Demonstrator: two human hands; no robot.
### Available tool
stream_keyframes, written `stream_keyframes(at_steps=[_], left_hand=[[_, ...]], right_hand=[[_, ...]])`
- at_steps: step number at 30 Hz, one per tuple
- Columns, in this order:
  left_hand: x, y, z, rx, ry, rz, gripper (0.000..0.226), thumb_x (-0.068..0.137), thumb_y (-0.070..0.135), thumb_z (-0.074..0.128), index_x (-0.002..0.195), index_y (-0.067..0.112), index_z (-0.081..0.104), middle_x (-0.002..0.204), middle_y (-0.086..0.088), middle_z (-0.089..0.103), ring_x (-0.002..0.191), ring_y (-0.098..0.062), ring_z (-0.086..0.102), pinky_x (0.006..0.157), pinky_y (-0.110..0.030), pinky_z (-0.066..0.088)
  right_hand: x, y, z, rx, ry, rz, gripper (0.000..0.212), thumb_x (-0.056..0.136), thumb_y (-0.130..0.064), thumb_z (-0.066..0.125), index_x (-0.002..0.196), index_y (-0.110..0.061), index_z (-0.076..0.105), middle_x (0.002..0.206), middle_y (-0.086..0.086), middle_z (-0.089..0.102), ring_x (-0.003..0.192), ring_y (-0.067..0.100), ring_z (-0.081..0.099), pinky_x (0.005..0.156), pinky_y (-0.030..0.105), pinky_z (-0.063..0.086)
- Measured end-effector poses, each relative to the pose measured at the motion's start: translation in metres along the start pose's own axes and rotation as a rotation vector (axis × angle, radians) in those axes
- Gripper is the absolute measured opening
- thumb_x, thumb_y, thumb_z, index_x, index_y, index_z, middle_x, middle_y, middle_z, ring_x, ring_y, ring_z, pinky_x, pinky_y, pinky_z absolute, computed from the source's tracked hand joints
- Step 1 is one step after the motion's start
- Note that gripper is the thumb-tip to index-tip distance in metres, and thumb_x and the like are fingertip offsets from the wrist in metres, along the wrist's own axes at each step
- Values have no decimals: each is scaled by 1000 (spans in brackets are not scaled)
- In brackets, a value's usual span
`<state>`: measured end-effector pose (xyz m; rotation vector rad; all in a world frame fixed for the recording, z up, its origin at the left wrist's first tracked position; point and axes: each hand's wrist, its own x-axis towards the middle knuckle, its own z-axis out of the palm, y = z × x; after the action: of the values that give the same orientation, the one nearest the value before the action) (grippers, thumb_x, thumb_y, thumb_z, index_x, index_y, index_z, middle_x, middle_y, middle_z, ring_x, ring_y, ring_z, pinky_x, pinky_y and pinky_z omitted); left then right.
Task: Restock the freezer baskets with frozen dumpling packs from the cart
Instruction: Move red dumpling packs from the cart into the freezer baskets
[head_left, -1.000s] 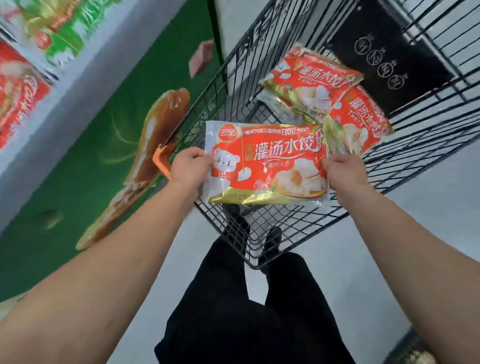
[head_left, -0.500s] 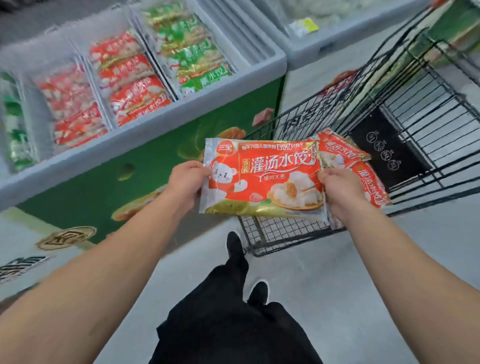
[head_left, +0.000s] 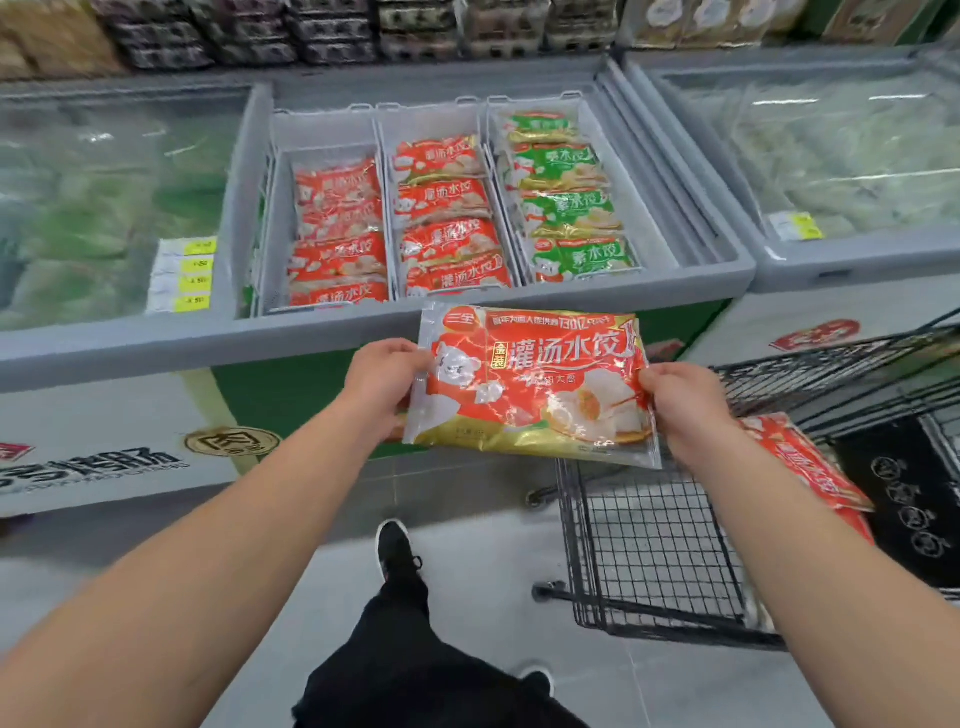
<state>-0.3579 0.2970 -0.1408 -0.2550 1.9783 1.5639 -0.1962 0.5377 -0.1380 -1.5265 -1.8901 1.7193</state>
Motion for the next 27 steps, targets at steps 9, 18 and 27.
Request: stream_keyframes(at_steps=[9,18,27], left_hand=[[135,36,-89,-30,9,-63,11,89,7,67,79,10,63,101,-20,74,91,-34,73,87,-50,59],[217,74,-117,-70,40,-88,16,85,13,68,72,14,60,90,-20,73,88,-39,71,81,-51,57],[333,114,-78,-72,92,-159,9,66,22,74,61,21,67,80,-11,71,81,-30,67,74,-45,53]], right_hand=[[63,-70,153,-129,-41,-23,22,94,-14,60,76,-14,72,85,7,76,90,28,72,89,52,56],[126,-126,227,-205,-28,-53,23,93,-8,58,73,-14,68,81,6,71,85,25,66,86,43,55],[247,-176,267,-254,-79,-48,25,91,-6,58,69,-14,68,74,8,67,72,23,60,69,32,48]])
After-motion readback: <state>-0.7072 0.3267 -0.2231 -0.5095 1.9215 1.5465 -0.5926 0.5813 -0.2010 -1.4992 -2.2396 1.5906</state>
